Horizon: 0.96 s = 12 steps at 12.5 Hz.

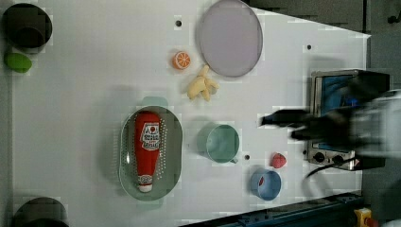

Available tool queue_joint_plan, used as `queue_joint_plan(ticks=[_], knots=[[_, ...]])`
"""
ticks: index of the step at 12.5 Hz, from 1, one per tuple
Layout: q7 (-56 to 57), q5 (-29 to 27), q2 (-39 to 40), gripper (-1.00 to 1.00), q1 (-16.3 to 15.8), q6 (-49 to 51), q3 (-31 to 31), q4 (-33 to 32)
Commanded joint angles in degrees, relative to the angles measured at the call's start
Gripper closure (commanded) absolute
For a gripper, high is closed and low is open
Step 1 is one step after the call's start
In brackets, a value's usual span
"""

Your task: Pick ketchup from strainer and place it on the table

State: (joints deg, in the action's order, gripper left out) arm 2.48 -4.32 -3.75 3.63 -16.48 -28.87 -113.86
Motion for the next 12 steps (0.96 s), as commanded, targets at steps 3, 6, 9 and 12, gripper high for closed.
queue_joint_plan(ticks=[3, 6, 9, 12], knots=[[-5.11, 0.11, 2.99, -1.0, -0.78, -10.68, -10.28, -2.46], [-5.2, 0.71, 7.95, -1.0, -0.92, -20.9, -14.49, -7.44], [-5.82, 5.64, 13.74, -1.0, -1.3, -33.17, -15.32, -11.85], [-13.29, 13.97, 20.65, -1.0, -1.63, -38.82, -14.91, -13.21]])
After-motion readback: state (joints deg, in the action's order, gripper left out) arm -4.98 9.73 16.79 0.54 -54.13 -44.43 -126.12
